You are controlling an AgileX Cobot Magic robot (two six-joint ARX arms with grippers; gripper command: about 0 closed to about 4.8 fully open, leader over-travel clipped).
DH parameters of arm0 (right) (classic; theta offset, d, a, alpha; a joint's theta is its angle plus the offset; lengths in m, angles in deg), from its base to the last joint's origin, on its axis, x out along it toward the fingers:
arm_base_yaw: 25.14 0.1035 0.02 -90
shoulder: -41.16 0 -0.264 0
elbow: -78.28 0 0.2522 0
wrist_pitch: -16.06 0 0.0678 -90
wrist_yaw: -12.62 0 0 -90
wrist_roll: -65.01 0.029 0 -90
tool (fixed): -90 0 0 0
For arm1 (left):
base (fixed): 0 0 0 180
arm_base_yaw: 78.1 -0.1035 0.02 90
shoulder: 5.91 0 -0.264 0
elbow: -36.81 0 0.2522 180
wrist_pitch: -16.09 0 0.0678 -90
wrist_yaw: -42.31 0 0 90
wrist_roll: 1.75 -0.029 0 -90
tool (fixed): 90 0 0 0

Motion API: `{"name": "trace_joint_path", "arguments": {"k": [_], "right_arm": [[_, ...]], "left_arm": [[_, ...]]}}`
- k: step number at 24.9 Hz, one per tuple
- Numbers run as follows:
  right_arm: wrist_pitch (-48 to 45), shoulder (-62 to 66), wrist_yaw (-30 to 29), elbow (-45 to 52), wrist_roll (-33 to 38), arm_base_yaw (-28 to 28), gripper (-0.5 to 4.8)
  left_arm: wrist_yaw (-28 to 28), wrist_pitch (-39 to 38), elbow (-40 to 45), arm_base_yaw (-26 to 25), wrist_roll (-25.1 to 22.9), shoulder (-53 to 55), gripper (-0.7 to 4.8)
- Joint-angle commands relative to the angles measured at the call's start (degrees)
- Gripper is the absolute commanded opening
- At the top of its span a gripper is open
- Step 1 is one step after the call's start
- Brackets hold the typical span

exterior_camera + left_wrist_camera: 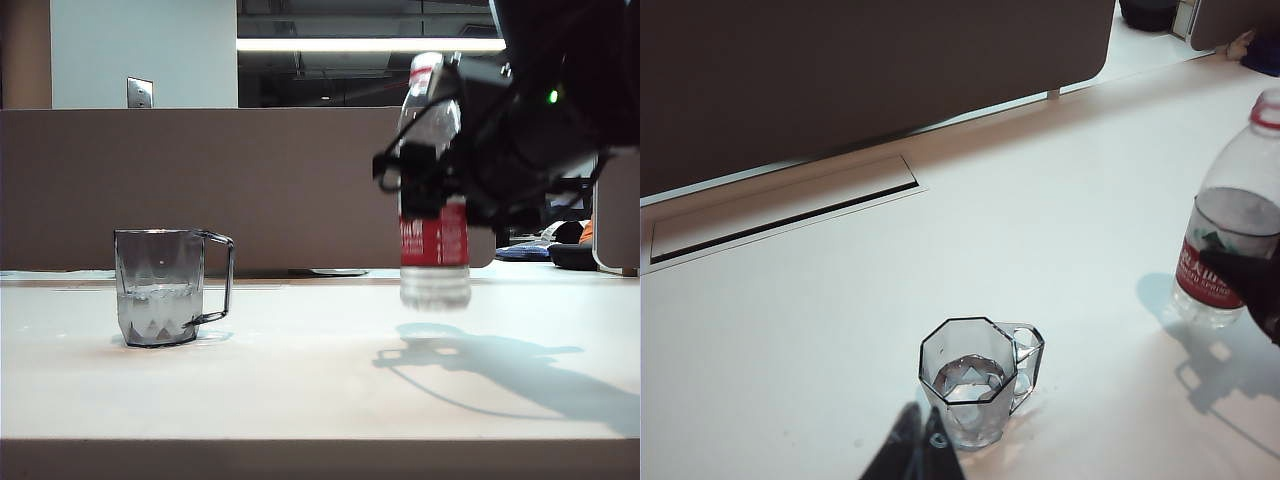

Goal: Pick up the mineral water bottle on the table and pour water into the mug until it's half full.

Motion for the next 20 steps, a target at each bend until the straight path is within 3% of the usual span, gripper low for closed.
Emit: {"name": "trace_joint_path", "arguments": {"k": [1, 4, 5, 6, 14, 17, 20], "right_arm": [[-4.7, 3.1, 0.2, -0.2, 0.5, -0.4, 2.61], [-5.2, 5.4, -0.2, -0.2, 2.2, -1.6, 2.81], [-4.9, 5.6, 0.0, -0.2, 2.1, -1.7, 3.50], [-4.9, 5.6, 0.0, -0.2, 2.1, -1.7, 3.72], [-3.1, 5.4, -0.2, -0.2, 2.1, -1.6, 3.79], [1.4, 3.5, -0.2, -0.2, 1.9, -1.6, 4.63], [5.0, 0.9, -0.2, -0.2, 1.7, -1.6, 4.73]], "left_arm": [[0.2, 0.5, -0.1, -0.1, -0.2, 0.0, -0.05], [0.2, 0.5, -0.1, -0.1, -0.2, 0.0, -0.05], [0.2, 0.5, -0.1, -0.1, -0.2, 0.0, -0.05], [0.2, 0.5, -0.1, -0.1, -0.2, 0.0, -0.05], [0.2, 0.5, -0.1, -0.1, -0.2, 0.0, -0.05], [0.2, 0.5, -0.1, -0.1, -0.2, 0.0, -0.05], [0.2, 0.5, -0.1, -0.1, -0.2, 0.0, -0.05]]}}
